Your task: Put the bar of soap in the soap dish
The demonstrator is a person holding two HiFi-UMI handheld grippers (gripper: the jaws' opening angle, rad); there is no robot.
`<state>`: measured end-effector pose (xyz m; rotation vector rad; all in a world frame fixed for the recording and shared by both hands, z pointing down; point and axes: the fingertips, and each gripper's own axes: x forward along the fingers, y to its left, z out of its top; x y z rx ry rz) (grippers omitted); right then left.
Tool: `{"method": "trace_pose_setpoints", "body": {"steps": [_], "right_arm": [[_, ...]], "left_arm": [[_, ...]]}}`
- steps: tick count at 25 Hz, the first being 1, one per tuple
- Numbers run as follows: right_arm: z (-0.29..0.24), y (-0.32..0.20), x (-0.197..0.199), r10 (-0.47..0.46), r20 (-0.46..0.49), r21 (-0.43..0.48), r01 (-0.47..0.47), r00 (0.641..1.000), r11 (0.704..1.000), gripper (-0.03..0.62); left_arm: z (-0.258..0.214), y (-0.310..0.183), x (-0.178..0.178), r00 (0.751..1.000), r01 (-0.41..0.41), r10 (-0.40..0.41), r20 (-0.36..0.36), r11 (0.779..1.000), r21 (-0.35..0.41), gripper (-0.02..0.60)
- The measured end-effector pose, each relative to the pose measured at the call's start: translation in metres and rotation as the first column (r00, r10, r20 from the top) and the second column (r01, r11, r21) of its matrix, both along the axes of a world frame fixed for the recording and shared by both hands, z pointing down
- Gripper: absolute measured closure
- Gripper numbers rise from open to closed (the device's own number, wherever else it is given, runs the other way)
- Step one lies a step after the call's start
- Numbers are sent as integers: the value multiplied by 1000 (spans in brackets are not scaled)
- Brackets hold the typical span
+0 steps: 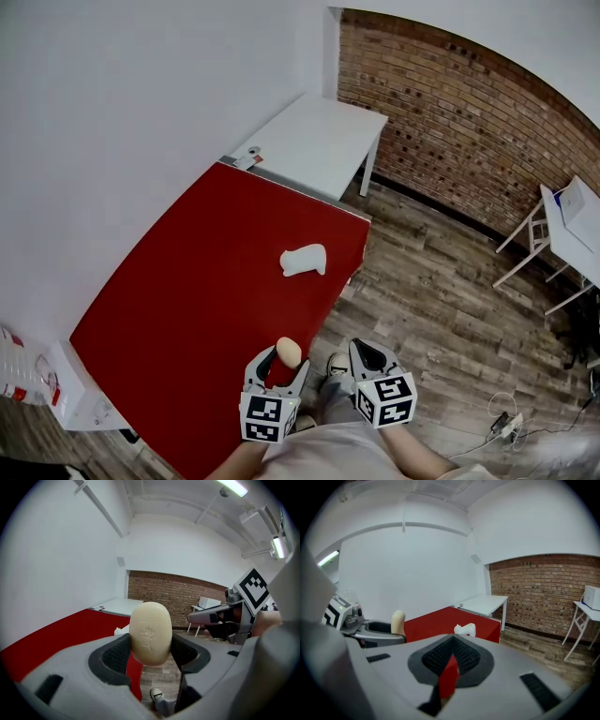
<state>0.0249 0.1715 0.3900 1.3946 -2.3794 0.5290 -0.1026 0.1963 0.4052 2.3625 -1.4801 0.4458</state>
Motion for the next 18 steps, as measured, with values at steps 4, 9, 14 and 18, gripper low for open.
{"method": "trace_pose_setpoints", "body": {"steps": [4,9,14,18], "right_arm": [[-3,-43,2,-21,2,6,21,1000,1000,589],[-8,-98,13,-50,-1,13,50,999,999,589],[-12,-150,27,-72,3,13,72,997,997,589],[-14,-186,35,-93,8,17,93,996,996,589]], "left_arm": [[1,-40,0,1000,20,-20,9,1000,-6,305],[-1,-92,15,1000,31,-31,6,1000,-4,305],[-8,-142,25,998,57,-57,13,998,6,307],[-9,-175,23,995,97,-97,27,995,8,307]]}}
